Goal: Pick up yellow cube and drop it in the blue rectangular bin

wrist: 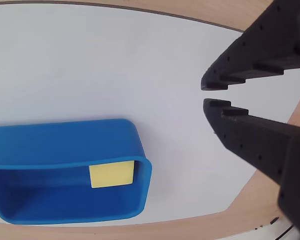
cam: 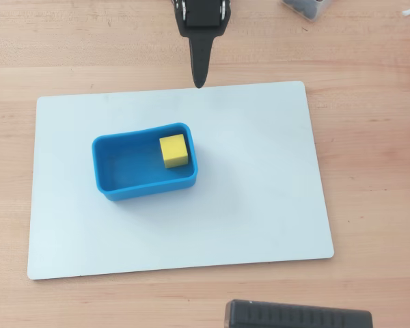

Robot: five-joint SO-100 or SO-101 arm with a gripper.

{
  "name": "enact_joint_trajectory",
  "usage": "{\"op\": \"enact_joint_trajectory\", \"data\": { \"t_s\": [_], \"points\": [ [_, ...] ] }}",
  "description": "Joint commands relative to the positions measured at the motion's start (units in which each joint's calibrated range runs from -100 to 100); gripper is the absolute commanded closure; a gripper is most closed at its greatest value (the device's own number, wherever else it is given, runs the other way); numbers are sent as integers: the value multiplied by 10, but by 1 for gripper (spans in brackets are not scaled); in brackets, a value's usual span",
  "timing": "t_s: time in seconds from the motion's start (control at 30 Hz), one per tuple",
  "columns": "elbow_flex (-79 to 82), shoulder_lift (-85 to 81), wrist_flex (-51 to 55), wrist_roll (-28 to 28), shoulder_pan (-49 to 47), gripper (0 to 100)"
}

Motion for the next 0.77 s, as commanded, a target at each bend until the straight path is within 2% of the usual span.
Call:
{"op": "enact_joint_trajectory", "data": {
  "t_s": [0.0,0.33,0.73],
  "points": [
    [40,-107,-20,11,-9,100],
    [107,-261,21,18,2,100],
    [108,-261,22,15,9,100]
  ]
}}
